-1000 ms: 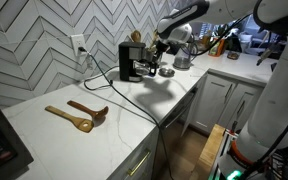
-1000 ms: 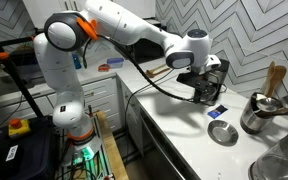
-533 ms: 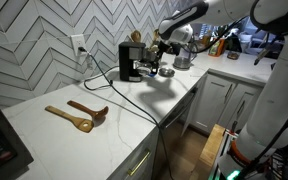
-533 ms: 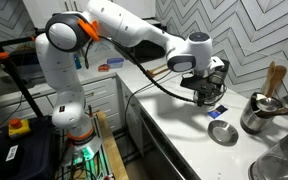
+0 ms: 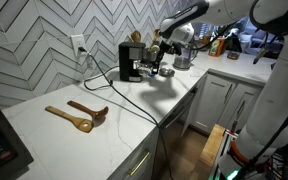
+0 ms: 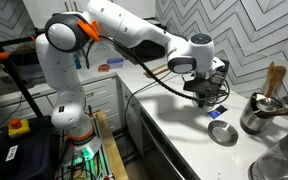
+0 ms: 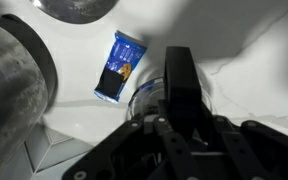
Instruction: Insert the coffee pot into the coffee maker
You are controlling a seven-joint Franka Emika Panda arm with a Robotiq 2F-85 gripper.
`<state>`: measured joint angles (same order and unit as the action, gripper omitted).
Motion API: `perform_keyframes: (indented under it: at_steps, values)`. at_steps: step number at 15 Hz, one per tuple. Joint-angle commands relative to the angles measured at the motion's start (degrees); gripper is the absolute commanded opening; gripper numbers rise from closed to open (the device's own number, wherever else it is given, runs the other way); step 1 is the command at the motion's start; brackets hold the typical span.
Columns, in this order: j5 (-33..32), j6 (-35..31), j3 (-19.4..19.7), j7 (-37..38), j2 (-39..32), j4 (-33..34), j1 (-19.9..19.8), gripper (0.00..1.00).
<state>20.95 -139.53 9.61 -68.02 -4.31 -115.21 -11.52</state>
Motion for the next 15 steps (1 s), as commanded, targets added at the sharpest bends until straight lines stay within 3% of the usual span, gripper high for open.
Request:
perform_keyframes:
  at_steps: [1,15]
  values:
    - [0.8,3.4,-0.2,-3.1,-1.2,3.2,-1.1,0.07]
    - [-1.0,10.9,-0.7,-1.1,-6.4,12.3,-1.7,0.07]
